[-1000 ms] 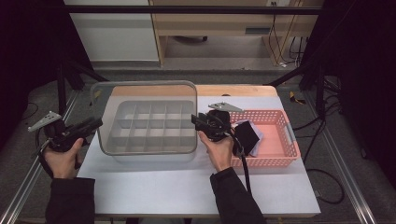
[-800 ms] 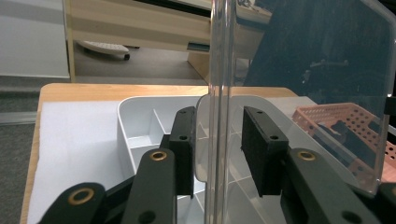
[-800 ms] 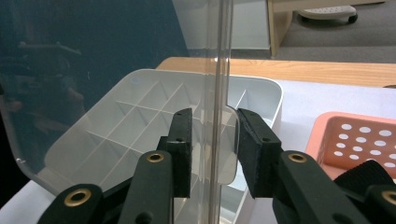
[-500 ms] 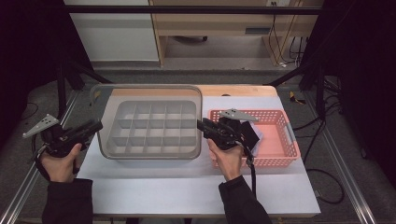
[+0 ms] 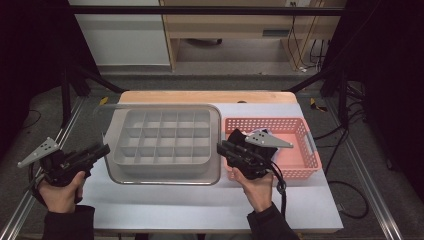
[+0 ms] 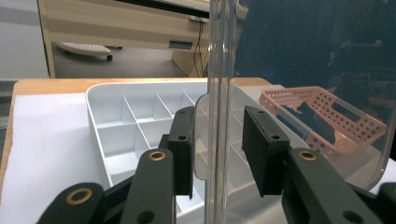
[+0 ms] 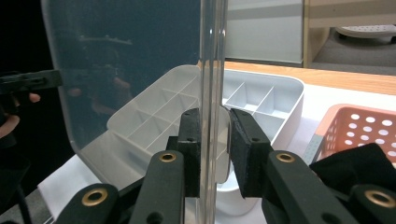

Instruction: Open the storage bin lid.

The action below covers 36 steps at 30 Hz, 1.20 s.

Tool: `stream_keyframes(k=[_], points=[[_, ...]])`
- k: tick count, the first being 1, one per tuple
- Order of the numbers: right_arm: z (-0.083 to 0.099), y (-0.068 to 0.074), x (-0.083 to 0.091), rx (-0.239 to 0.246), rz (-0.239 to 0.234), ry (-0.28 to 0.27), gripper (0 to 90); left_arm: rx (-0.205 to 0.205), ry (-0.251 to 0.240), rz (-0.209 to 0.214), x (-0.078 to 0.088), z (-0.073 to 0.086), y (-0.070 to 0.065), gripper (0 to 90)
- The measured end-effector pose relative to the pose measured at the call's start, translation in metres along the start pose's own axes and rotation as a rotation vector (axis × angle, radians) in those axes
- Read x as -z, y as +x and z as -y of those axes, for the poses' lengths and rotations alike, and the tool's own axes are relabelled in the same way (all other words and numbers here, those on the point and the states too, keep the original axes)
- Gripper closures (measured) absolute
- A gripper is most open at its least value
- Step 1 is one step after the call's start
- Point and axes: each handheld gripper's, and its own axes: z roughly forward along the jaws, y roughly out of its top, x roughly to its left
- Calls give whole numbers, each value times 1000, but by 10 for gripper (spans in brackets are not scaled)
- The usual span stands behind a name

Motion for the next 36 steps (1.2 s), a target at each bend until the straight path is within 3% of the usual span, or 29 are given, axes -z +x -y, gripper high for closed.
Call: stream_keyframes(k=[20,36], points=[[45,18,16,17,-66,96,753,21,59,-2,37,46,-14,643],[83,22,19,-14,-96,161,754,63,123,2,47,82,-15,642]])
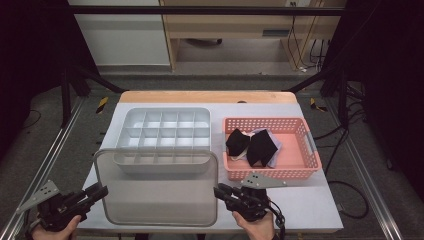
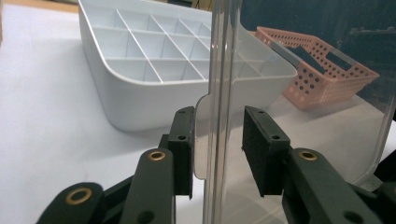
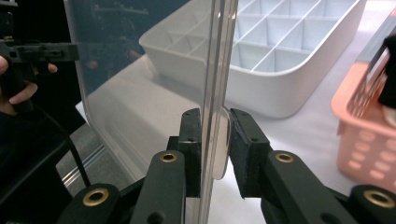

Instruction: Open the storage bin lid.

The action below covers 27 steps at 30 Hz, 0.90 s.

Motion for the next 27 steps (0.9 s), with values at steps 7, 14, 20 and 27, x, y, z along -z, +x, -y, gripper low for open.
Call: stream_keyframes(k=[7,14,20,27], points=[[11,1,-8,-4,11,37,751,22,37,-19,1,14,3,637],[23,0,-19,-19,20,87,744,54,98,-42,-3,28,7,626],[30,1,-26,-20,25,123,736,69,127,-53,-3,38,10,625],[41,-1,-37,-25,55,180,711,70,166,-81,-8,48,9,608]])
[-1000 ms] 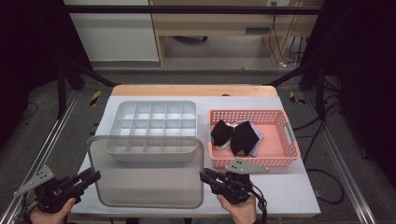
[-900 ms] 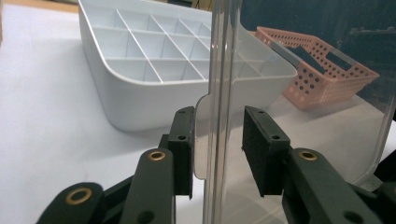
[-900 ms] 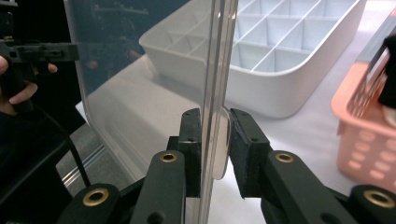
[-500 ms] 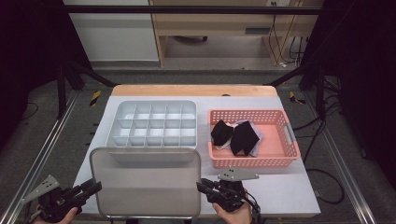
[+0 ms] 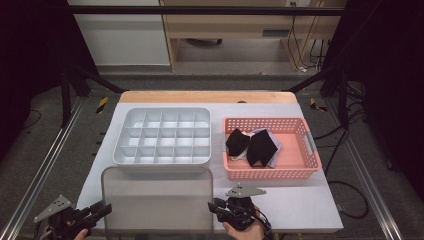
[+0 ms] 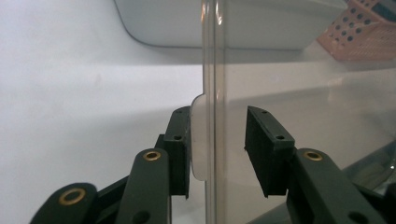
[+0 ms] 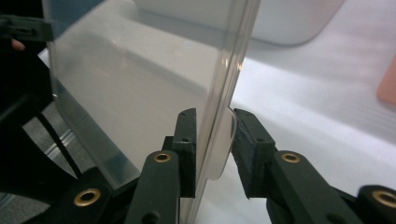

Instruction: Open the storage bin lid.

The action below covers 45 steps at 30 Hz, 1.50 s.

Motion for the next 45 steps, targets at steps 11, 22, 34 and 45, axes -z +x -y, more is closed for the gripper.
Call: stream_keyframes(k=[11,22,34,45], points=[[8,-1,-11,-4,23,46,655,-33,62,-40,-9,3,-3,548],[11,0,-21,7,46,75,576,-54,114,-71,-17,4,-5,478],[13,1,-29,8,60,93,496,-57,140,-90,-23,4,-6,438],[14,2,-33,51,93,87,445,-45,153,-95,-25,3,-6,416]])
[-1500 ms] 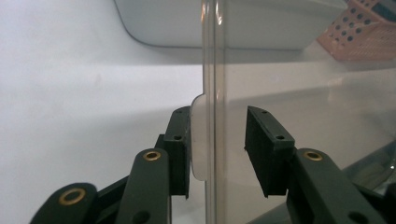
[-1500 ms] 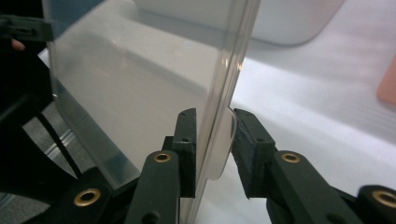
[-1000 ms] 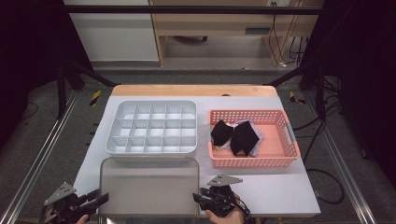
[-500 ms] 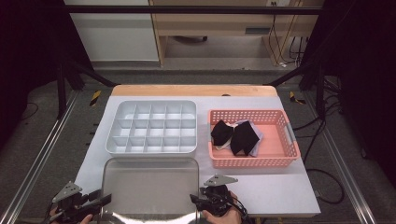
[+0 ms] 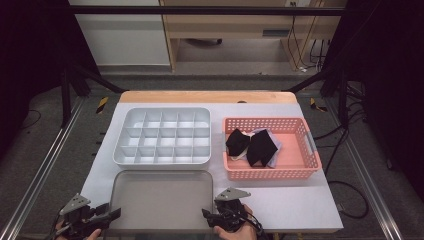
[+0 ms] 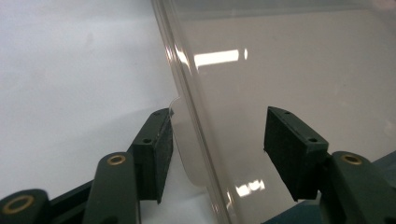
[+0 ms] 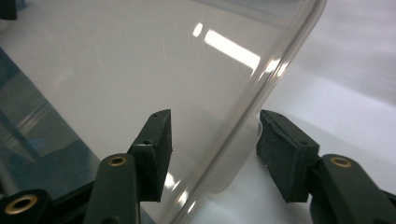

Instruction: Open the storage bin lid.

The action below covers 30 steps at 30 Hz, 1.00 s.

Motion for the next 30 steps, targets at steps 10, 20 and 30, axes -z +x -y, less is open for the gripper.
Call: stream_keyframes(k=[10,20,30], points=[[-1,-4,1,-1,17,-25,401,0,-40,-22,3,-2,3,426],[-12,-16,14,11,30,-111,394,-25,-130,-44,3,-25,11,424],[-30,-36,41,11,59,-214,391,-83,-192,-56,0,-63,-2,395]])
